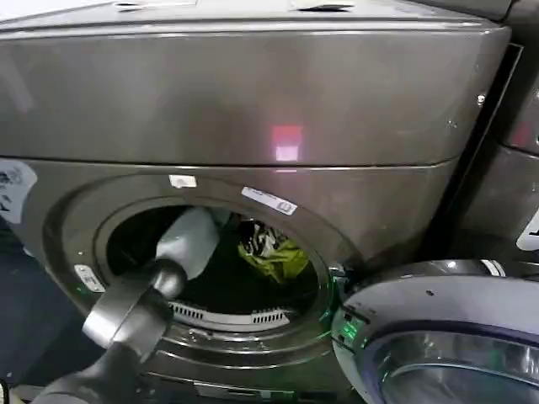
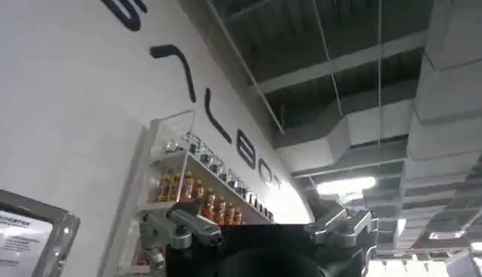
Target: Grasp the clothes from the dryer.
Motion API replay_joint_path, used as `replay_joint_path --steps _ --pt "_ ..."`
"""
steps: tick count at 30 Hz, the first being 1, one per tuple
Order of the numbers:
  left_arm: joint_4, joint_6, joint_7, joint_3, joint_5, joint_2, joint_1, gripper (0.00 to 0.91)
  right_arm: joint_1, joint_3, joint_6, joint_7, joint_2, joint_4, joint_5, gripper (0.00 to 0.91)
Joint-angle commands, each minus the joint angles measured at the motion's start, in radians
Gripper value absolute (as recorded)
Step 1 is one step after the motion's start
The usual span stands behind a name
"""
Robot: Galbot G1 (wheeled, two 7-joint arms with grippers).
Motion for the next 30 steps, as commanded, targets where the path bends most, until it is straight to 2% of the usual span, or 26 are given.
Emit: replay_joint_path --steps 1,12,13,14,15,19,22,30 --pt "0.007 -0.013 -0.008 0.004 -0.12 -0.001 0.018 0.907 0.003 -0.004 0.002 0.0 0.0 0.0 -0.002 0.907" --pt "0.018 0.022 0.069 -0.002 -0.135 -0.003 0.039 0.907 0.002 -0.002 0.01 -0.001 -0.003 -0.009 -0.004 0.907" --pt "0.02 0.031 0.078 -0.002 -0.131 -0.002 0.038 0.876 0.002 -0.001 0.011 -0.001 -0.003 -0.009 -0.004 0.907" --pt "0.02 0.035 0.085 -0.002 -0.127 -0.001 0.036 0.626 0.002 -0.001 0.011 -0.001 -0.003 -0.008 -0.004 0.907" --pt "0.021 0.04 0.091 -0.002 -0.122 0.0 0.033 0.148 0.002 0.0 0.011 -0.001 -0.003 -0.009 -0.004 0.907" --pt "0.029 0.045 0.106 -0.004 -0.121 0.004 0.026 0.034 0.0 0.002 0.012 0.0 0.0 -0.005 -0.002 0.907" --pt "0.031 0.047 0.113 -0.007 -0.131 0.008 0.029 0.0 -0.004 0.008 0.013 0.0 -0.002 -0.007 -0.001 0.907" --pt "0.036 0.052 0.139 -0.025 -0.141 0.016 0.036 0.0 -0.011 0.017 0.015 0.0 -0.003 -0.005 0.002 0.907"
